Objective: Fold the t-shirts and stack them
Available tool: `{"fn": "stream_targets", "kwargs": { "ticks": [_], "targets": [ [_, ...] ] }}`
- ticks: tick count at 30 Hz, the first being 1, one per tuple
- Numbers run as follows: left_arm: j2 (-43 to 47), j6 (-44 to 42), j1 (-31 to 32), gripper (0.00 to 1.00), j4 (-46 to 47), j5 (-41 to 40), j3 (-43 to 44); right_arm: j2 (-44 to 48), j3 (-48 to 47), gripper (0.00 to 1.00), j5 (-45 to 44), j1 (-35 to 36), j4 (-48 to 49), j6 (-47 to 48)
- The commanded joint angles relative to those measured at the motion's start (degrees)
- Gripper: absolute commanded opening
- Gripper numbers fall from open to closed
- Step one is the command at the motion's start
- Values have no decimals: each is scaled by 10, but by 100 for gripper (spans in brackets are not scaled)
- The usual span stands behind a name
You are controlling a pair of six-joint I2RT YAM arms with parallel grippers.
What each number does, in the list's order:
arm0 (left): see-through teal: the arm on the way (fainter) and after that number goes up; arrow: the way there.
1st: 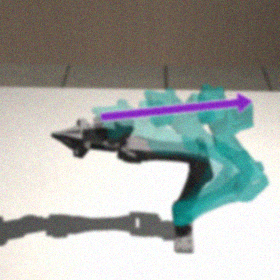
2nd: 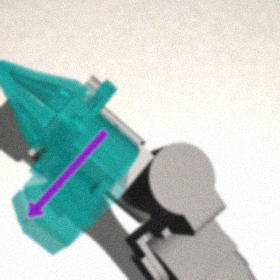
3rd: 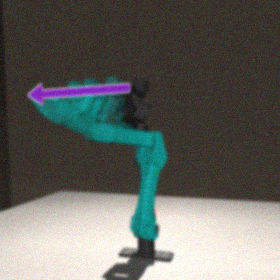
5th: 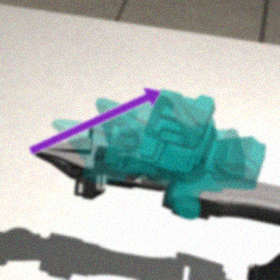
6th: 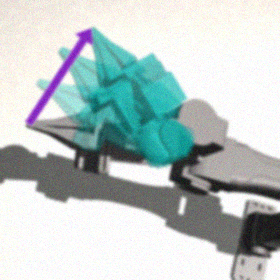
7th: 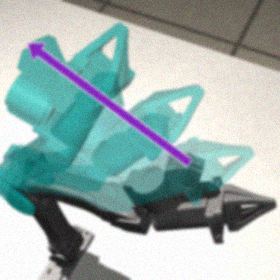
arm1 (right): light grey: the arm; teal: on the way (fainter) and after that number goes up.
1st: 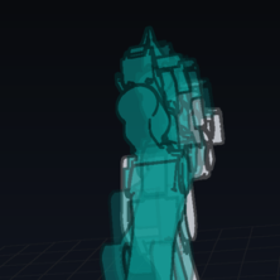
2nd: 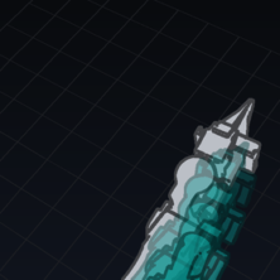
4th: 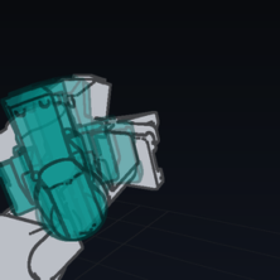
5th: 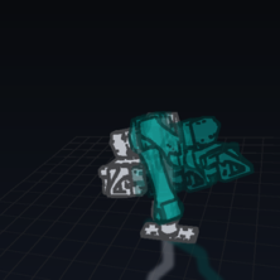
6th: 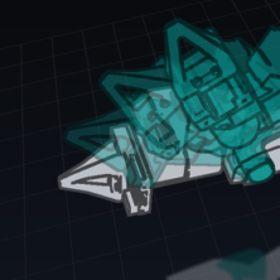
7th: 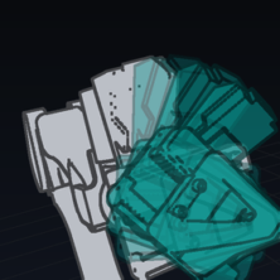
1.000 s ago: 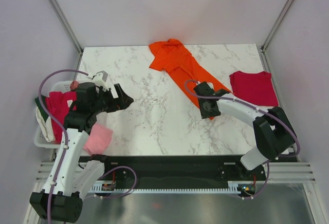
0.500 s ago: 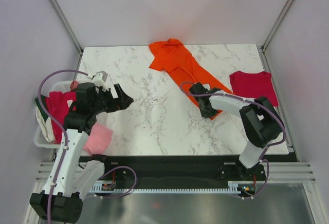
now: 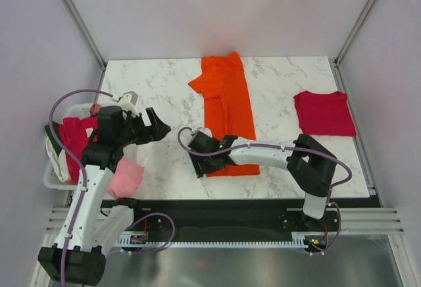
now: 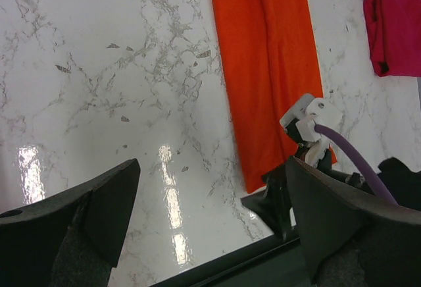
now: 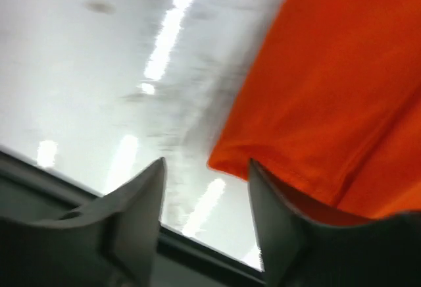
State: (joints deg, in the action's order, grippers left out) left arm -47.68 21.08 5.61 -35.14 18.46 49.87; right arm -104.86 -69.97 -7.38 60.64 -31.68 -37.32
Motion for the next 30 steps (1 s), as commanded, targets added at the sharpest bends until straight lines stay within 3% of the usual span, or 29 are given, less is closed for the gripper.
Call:
{"fn": "stream_targets", "kwargs": {
  "ticks": [1, 7, 12, 17, 23, 30],
  "targets": [
    [-3, -7, 2, 100, -2, -4, -4, 27, -56, 73, 71, 4, 78, -65],
    [-38, 4, 22, 100, -3, -3, -6, 154, -23, 77, 57, -64, 35, -25],
    [-72, 68, 104, 100, 13, -12, -29, 252, 107, 68, 51, -157, 39, -16],
    [-103, 137, 157, 98, 91, -8, -74, 297, 212, 59, 29, -235, 54, -14],
    [-151, 174, 204, 84, 147, 5, -102, 314, 283, 58, 38, -260, 71, 1],
    [-211, 219, 239, 72, 234, 27, -144, 316, 340, 50, 102, -265, 124, -10]
  ]
}}
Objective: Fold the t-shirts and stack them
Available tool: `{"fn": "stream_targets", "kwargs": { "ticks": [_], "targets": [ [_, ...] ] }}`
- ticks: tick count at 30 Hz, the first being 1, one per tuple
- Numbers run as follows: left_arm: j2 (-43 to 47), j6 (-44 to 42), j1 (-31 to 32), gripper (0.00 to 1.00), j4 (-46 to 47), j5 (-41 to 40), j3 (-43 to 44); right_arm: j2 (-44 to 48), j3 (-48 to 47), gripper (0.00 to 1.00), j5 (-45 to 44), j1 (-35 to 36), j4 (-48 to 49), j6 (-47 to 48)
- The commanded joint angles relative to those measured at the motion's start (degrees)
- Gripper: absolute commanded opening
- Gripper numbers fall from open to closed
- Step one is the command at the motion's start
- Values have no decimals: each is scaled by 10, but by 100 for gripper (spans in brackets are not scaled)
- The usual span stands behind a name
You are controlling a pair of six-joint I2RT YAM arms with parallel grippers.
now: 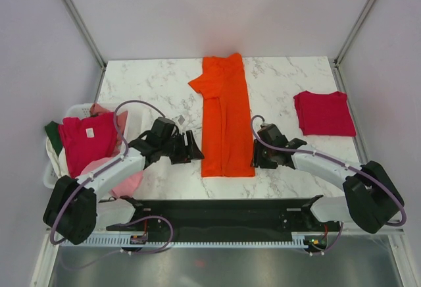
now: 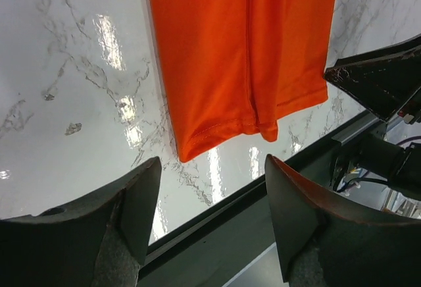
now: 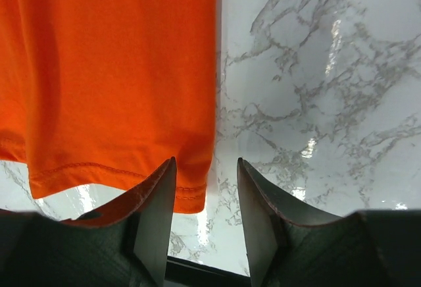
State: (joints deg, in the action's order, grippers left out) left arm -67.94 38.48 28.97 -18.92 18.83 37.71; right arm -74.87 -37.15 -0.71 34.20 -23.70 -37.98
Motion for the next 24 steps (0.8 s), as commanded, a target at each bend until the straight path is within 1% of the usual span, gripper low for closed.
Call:
{"fn": "stream_targets", "kwargs": {
  "ticks": [1, 5, 7, 8, 9, 10, 11, 14, 20, 24],
  "targets": [
    [-14, 57, 6, 71, 85, 27, -32, 17, 22, 50, 40, 0, 49, -4],
    [-36, 68, 9, 69, 108, 36, -50, 20, 53, 47, 51, -1, 70, -9],
    [-45, 70, 12, 68, 114, 38, -54, 18, 67, 39, 65, -1, 78, -13],
    [-53, 70, 14, 68, 116, 39, -55, 19, 71, 33, 70, 0, 80, -15],
    [-56, 71, 16, 65, 118, 46, -57, 24, 75, 26, 71, -1, 79, -17],
    [-61, 76, 19, 64, 121, 51, -60, 30, 81, 14, 69, -2, 69, -18],
    [-66, 77, 24, 63, 126, 54, -65, 42, 85, 11, 61, -2, 64, -20],
    [-70, 82, 30, 59, 129, 55, -76, 64, 95, 10, 69, -1, 54, -20],
    [-79, 96, 38, 50, 129, 58, -91, 68, 99, 10, 82, -1, 55, -18],
    [-90, 112, 52, 50, 129, 56, -97, 70, 101, 9, 82, -1, 58, -15]
  ]
}}
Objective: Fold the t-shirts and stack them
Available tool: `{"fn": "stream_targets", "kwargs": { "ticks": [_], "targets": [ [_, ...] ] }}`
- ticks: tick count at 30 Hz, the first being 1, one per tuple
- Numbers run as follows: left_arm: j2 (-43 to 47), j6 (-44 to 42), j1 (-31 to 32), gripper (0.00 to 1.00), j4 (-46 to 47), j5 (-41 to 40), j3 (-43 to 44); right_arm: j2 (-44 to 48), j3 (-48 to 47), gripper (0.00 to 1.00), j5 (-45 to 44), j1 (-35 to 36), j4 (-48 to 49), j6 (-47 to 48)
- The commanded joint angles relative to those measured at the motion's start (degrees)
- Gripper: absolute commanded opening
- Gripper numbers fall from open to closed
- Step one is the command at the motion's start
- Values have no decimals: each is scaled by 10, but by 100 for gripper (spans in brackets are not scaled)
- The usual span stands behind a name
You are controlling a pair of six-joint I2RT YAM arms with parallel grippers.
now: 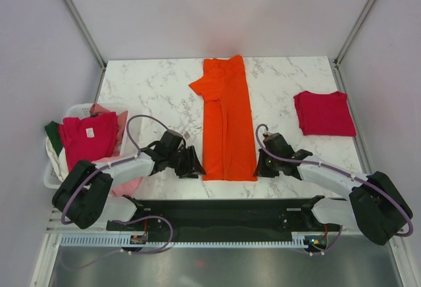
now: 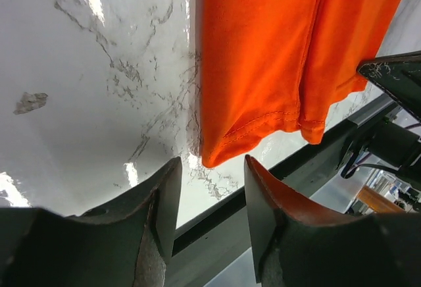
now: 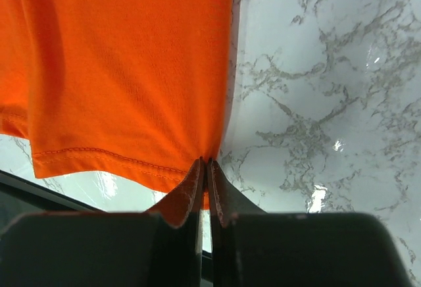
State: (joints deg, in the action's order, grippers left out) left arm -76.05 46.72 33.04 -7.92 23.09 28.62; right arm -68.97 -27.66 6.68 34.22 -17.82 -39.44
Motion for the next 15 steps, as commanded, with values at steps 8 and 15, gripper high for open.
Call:
{"fn": "stream_targets", "kwargs": {
  "ticks": [8, 15],
  "targets": [
    [-56, 54, 36, 27, 49, -1, 3, 24, 13, 6, 17, 0, 6, -2],
    [18, 84, 39, 2, 63, -15, -29, 42, 5, 0, 26, -1, -7, 0]
  ]
}}
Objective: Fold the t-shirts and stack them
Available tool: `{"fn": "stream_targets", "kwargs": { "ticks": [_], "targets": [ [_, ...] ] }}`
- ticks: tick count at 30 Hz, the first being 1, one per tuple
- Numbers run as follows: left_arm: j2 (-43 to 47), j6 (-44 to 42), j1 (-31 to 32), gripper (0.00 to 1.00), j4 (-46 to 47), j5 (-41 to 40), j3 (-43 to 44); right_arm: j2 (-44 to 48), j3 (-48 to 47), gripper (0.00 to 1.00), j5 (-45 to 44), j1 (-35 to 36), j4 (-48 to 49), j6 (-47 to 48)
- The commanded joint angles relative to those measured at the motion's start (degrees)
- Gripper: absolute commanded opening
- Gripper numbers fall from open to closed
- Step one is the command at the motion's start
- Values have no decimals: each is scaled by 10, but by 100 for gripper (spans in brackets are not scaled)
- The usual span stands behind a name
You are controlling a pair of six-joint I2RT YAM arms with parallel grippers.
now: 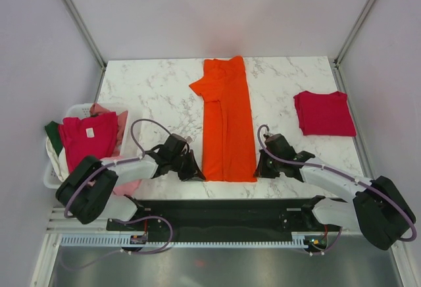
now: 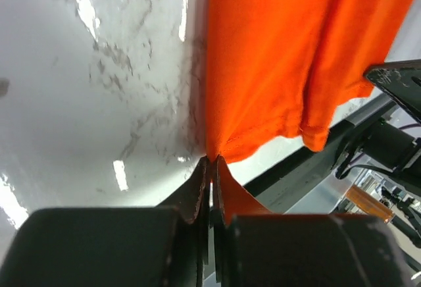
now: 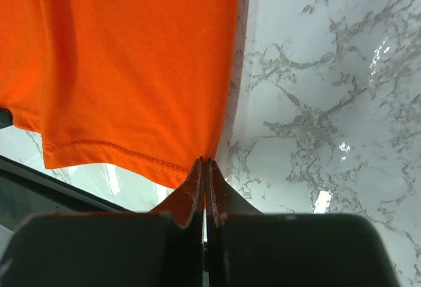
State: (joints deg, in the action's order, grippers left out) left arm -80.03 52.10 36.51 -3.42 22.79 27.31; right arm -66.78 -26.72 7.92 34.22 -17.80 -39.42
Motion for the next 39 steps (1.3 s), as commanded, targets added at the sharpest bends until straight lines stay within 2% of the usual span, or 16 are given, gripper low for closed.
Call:
{"fn": "stream_targets", "kwargs": {
  "ticks": [1, 7, 13, 19, 26, 32, 39],
  "targets": [
    [73, 33, 3, 2, 11, -13, -17, 25, -6, 0, 12, -1, -14, -2],
    [128, 39, 3, 2, -31, 0, 14, 49, -55, 0, 4, -1, -44, -2],
    [122, 27, -5, 2, -58, -29, 74, 21, -129, 0, -40, -3, -61, 10],
    [52, 15, -44, 2, -51, -24, 150, -58, -219, 0, -66, -28, -50, 26],
    [-49, -5, -114, 2, -48, -21, 248, -199, -335, 0, -76, -78, -37, 48],
    [-141, -8, -161, 2, -35, -2, 326, -307, -438, 0, -57, -122, -33, 51],
    [-236, -25, -186, 2, -52, 21, 442, -403, -554, 0, -30, -153, -35, 53]
  ]
}}
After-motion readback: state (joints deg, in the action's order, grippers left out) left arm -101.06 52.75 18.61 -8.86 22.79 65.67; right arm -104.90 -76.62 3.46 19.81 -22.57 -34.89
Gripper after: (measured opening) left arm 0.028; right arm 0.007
